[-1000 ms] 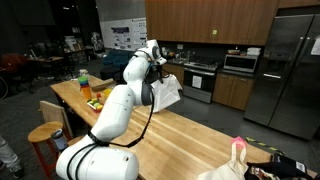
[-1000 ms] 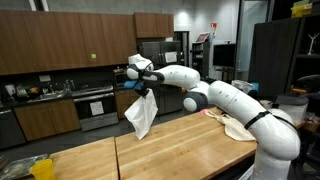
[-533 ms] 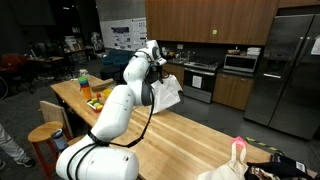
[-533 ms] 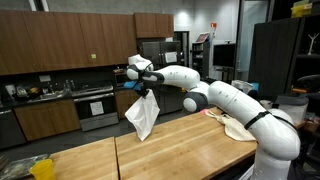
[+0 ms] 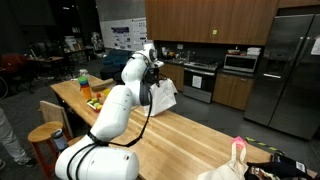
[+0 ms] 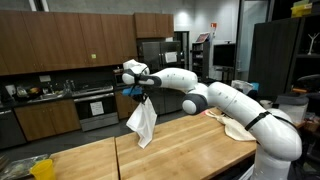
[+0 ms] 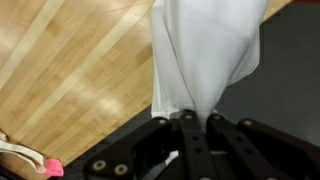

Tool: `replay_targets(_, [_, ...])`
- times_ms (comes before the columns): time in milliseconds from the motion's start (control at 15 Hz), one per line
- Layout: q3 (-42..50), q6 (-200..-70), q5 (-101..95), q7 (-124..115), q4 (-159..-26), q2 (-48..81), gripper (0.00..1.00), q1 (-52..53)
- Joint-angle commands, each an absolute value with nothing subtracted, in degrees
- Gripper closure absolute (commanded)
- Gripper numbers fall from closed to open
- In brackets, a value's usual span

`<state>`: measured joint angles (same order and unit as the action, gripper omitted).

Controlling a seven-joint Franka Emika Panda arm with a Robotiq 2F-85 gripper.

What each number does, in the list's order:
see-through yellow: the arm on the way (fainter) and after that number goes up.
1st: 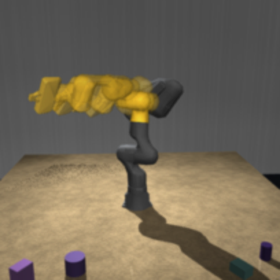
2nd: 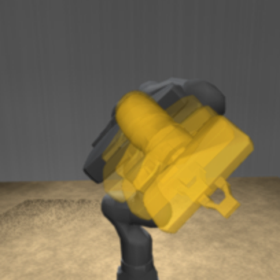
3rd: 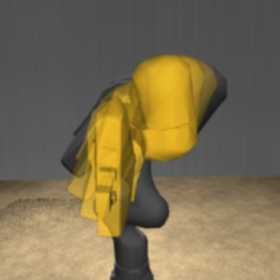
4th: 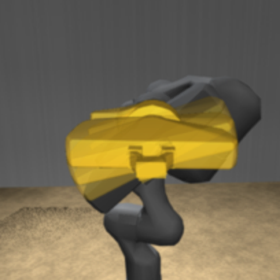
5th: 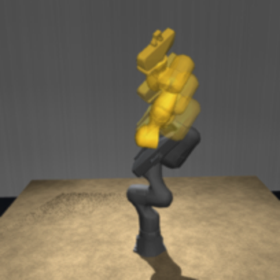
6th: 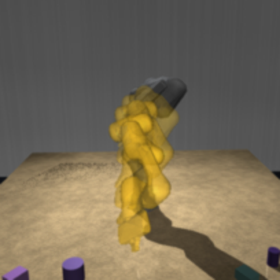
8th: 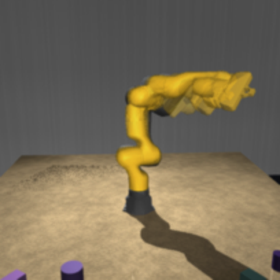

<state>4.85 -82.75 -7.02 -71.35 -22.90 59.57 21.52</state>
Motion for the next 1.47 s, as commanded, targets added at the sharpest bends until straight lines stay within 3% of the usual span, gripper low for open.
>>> replay_targets(0, [3.92, -76.42, -7.78, -62.24, -18.75, 61.90, 0.98, 23.04])
replay_targets(400, [4.01, -72.12, -8.31, -44.29, -23.96, 59.16, 0.98, 24.07])
replay_targets(467, [4.01, -74.49, -7.26, -49.40, -22.52, 60.58, 0.93, 24.23])
replay_targets(733, [4.04, -73.20, -7.65, -45.61, -22.80, 60.58, 0.93, 24.07])
replay_targets(867, [4.47, -73.74, -8.39, -45.09, -22.76, 60.86, 0.98, 24.59])
replay_targets(1400, [3.91, -61.43, -10.63, -20.49, -19.86, 63.03, 0.98, 27.38])
